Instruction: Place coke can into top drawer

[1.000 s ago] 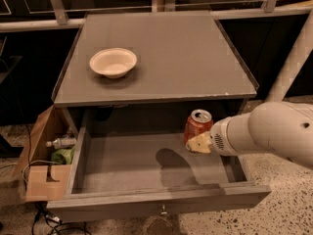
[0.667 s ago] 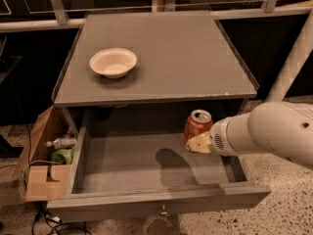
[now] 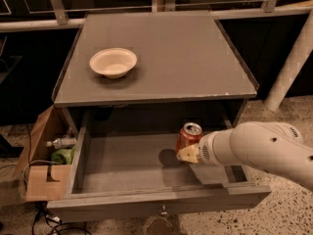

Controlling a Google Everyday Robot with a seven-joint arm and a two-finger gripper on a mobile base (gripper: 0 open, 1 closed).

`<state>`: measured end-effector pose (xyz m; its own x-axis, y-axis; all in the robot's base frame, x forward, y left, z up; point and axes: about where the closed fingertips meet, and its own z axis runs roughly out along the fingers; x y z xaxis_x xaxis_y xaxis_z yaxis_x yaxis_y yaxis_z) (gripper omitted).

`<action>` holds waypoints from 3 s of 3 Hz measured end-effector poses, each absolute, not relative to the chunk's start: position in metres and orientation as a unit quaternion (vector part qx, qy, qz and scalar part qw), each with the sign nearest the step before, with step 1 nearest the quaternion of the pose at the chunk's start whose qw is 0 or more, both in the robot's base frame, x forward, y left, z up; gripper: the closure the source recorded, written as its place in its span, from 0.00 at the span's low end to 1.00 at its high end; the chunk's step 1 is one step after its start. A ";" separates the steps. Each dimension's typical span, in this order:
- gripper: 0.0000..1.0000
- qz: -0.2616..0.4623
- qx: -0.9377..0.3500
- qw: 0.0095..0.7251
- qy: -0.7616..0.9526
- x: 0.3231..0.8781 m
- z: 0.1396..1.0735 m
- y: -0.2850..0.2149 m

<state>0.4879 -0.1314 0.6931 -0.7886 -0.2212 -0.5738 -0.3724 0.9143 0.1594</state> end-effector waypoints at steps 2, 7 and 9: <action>1.00 0.131 -0.145 0.287 0.938 0.489 0.687 -0.131; 1.00 0.126 -0.063 0.314 0.939 0.515 0.633 -0.141; 1.00 0.127 -0.047 0.310 0.941 0.502 0.625 -0.143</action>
Offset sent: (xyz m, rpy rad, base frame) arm 0.0048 0.0001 -0.0227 0.0145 -0.0044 -0.0916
